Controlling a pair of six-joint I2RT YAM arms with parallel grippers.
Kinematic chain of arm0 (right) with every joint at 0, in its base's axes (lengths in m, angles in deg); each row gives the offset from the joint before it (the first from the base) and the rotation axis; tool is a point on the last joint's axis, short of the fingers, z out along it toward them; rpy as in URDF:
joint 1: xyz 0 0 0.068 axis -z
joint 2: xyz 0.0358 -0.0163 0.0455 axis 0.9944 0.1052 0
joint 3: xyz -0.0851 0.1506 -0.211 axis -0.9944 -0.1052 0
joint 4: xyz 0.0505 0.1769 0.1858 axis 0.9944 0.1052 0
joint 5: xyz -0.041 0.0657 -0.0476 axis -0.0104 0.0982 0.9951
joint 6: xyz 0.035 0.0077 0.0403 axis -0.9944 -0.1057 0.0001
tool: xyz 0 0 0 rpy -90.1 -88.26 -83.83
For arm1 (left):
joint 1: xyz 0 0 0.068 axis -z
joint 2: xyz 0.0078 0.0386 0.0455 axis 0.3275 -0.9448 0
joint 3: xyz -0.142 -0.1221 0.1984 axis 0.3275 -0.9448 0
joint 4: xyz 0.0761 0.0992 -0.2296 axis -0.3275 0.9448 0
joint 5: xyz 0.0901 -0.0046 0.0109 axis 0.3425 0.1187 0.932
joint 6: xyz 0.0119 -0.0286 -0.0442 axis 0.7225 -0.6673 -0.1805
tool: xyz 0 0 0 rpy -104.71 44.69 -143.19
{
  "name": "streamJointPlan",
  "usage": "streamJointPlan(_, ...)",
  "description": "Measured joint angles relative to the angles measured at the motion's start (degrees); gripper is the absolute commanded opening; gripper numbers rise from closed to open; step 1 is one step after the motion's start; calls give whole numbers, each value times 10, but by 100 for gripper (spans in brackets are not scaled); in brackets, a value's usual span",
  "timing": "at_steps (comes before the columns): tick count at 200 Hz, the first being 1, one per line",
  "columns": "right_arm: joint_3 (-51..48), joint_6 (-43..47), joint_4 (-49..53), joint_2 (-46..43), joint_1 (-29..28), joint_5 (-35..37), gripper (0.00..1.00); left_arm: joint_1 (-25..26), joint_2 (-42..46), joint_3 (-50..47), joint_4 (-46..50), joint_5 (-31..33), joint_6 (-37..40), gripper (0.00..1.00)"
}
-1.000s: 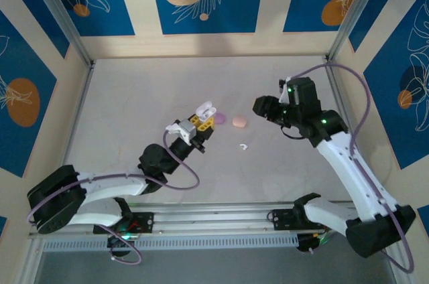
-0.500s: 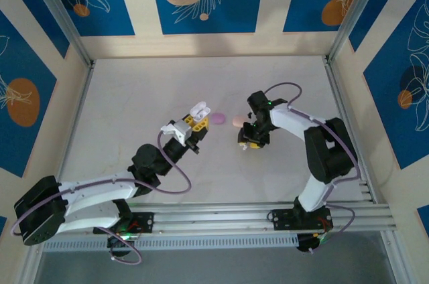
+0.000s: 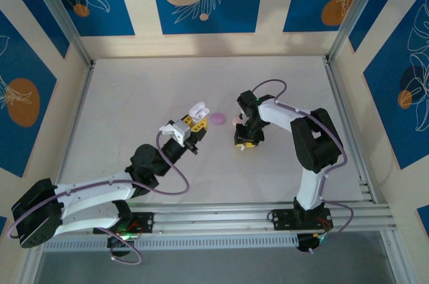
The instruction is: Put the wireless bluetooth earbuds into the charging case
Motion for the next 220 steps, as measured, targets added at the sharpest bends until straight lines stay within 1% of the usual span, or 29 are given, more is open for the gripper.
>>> streamJointPlan(24, 1, 12, 5, 0, -16, -13, 32, 0, 0, 0, 0, 0, 0, 9)
streamJointPlan(60, 1, 30, 7, -5, -42, -57, 33, 0, -1, 0, 0, 0, 0, 9)
streamJointPlan(74, 1, 33, 8, -7, -55, -57, 34, 0, -2, 0, 0, 0, 0, 9)
streamJointPlan(92, 7, 28, 17, -8, -66, -40, 37, 0, -2, 0, 0, 0, 0, 9)
streamJointPlan(101, 9, 21, 17, -11, -67, -30, 40, 0, -2, 0, 1, 0, 0, 9)
streamJointPlan(143, 9, -69, 15, -33, -55, 7, 51, 0, -2, 0, 1, 0, 0, 9)
streamJointPlan(168, 30, -106, 28, -16, -56, 18, 51, 0, -2, 0, 1, 0, 0, 9)
streamJointPlan(193, 84, -131, 53, 41, -69, 45, 50, 0, -2, 0, 1, 0, 0, 9)
streamJointPlan(220, 103, -147, 73, 78, -87, 75, 44, 0, -2, -1, 1, 2, 0, 9)
